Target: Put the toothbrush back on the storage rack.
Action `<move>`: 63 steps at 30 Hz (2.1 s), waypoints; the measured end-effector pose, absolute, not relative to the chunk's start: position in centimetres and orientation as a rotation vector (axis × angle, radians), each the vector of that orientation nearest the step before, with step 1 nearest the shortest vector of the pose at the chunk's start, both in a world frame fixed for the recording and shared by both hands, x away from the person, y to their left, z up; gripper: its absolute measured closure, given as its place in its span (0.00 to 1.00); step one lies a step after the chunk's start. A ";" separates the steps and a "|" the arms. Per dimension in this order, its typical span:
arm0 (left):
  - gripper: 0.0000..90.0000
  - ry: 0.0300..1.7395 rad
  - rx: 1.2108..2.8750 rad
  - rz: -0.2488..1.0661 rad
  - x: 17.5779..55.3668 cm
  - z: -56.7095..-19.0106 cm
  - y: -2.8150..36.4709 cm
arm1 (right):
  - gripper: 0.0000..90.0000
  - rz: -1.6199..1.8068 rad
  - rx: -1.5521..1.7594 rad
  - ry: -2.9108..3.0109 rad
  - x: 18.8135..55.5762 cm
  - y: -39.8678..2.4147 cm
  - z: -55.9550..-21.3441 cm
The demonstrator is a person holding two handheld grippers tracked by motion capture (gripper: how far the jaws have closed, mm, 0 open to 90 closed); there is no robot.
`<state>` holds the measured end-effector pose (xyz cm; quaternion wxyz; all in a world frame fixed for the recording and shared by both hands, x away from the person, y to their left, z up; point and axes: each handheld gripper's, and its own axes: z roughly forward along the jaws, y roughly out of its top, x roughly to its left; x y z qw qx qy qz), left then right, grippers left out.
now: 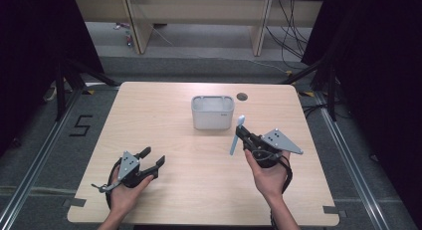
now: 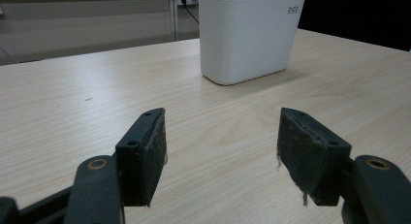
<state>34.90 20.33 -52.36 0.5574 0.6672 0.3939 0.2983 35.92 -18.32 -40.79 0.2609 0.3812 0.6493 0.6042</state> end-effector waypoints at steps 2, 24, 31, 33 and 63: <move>0.37 0.930 1.567 0.708 34.9 -52.4 20.3 | 0.96 1.643 1.034 1.749 36.0 -18.3 -40.7; 0.37 0.947 1.548 0.739 34.8 -52.4 20.2 | 0.96 1.631 1.022 1.741 37.3 -18.3 -39.4; 0.37 0.964 1.558 0.731 34.7 -52.3 20.4 | 0.96 1.601 0.995 1.727 37.9 -18.4 -38.9; 0.37 0.964 1.558 0.732 34.7 -52.3 20.4 | 0.96 1.620 0.997 1.729 38.0 -18.3 -38.7; 0.37 0.968 1.540 0.729 34.7 -52.4 20.4 | 0.95 1.574 0.989 1.710 40.3 -18.0 -37.3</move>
